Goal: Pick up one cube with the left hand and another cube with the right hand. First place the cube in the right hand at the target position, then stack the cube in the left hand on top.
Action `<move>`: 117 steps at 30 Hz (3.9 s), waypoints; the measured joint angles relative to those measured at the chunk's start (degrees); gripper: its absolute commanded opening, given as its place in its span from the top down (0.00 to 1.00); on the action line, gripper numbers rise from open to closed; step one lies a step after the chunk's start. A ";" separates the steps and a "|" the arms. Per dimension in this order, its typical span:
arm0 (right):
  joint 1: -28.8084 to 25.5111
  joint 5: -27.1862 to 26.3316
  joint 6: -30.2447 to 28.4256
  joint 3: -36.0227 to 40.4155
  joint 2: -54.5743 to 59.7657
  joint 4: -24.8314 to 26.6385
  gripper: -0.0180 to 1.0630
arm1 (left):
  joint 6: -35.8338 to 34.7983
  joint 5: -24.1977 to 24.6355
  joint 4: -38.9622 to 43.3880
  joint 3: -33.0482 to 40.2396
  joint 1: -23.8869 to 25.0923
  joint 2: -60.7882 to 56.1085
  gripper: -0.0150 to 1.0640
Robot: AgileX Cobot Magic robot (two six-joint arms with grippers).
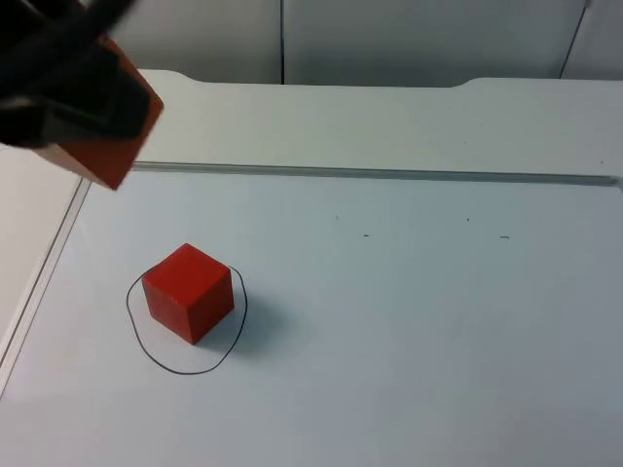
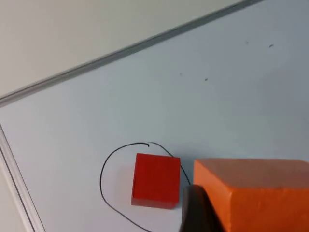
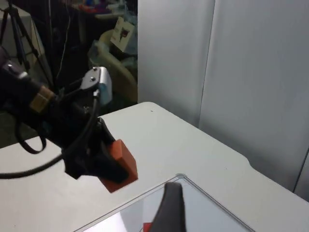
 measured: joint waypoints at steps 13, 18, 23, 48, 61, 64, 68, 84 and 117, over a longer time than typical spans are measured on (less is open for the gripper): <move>0.00 8.93 1.21 1.44 -5.06 0.00 0.33 | 0.11 -0.95 4.75 -8.38 0.00 19.18 0.99; 0.00 9.90 1.21 1.44 -5.06 -0.13 0.33 | 0.11 -0.01 5.01 -10.12 0.60 25.40 0.99; 0.00 10.69 1.21 1.44 -5.06 -0.36 0.33 | 3.79 0.52 1.41 -10.12 4.52 28.64 0.99; 0.00 10.83 1.34 1.44 -5.06 -1.36 0.34 | 26.96 -1.49 -16.71 -10.98 9.50 36.70 0.99; 0.00 10.92 1.71 1.44 -5.06 -1.36 0.34 | 31.11 0.67 -18.97 -11.65 10.61 38.30 0.99; 0.00 10.92 1.75 1.44 -5.06 -1.36 0.34 | 31.24 0.40 -19.24 -11.65 10.61 38.95 0.99; 0.00 11.05 1.75 1.44 -5.06 -1.36 0.34 | 31.35 -0.67 -19.52 -11.65 10.61 39.39 0.99; 0.00 11.28 2.26 1.44 -5.06 -1.36 0.34 | 31.56 -1.03 -20.91 -12.60 10.61 39.39 0.99; 0.00 11.28 2.39 1.44 -5.06 -1.36 0.34 | 31.67 -1.75 -21.62 -12.80 10.61 41.39 0.43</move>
